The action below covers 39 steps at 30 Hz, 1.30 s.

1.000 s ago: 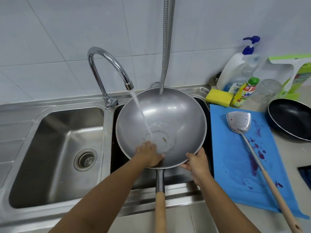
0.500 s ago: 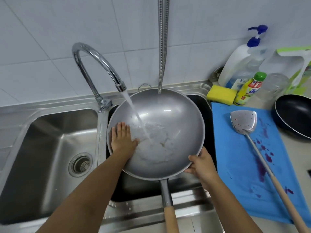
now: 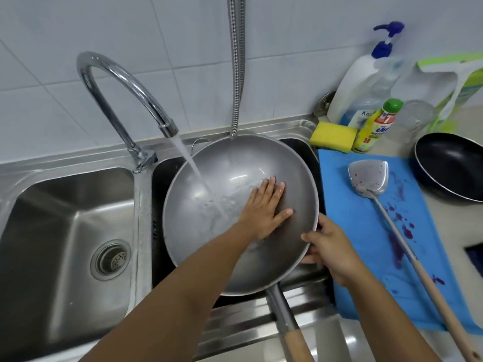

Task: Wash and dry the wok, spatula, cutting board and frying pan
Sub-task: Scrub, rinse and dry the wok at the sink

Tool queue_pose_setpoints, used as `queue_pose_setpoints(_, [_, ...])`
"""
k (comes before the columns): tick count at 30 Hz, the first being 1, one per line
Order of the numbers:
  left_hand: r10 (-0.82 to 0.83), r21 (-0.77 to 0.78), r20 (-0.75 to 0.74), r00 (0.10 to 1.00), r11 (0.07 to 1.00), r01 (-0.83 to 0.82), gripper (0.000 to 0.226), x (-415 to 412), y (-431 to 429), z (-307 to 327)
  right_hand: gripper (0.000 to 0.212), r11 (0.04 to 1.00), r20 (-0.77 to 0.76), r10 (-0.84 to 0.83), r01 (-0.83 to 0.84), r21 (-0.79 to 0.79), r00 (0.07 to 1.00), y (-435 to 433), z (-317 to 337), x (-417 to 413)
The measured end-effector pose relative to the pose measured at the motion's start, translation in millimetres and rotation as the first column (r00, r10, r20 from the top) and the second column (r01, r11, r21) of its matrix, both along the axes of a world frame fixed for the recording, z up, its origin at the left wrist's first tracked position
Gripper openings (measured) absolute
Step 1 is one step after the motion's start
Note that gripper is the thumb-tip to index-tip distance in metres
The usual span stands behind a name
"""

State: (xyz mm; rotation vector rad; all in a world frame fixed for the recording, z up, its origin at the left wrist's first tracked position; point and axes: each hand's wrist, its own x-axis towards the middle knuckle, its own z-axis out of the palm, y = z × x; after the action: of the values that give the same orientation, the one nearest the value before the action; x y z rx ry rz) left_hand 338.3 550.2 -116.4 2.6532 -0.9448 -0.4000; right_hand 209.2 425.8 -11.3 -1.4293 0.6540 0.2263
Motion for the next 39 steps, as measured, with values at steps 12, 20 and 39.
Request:
queue_pose_setpoints(12, [0.375,0.391,0.332,0.866,0.78,-0.488,0.077,45,126,11,0.032,0.979,-0.098,0.03,-0.01,0.204,0.995,8,4,-30])
queue_pose_setpoints(20, [-0.023,0.294,-0.043,0.999,0.955,0.034,0.074,-29,91,8,0.027,0.965,-0.111,0.046,-0.016,0.26,0.993,32,11,-41])
queue_pose_setpoints(39, [0.044,0.293,-0.472,0.88,0.95,0.109,0.06,-70,71,61,0.043,0.916,0.011,-0.358,0.349,0.199,0.934,48,6,-40])
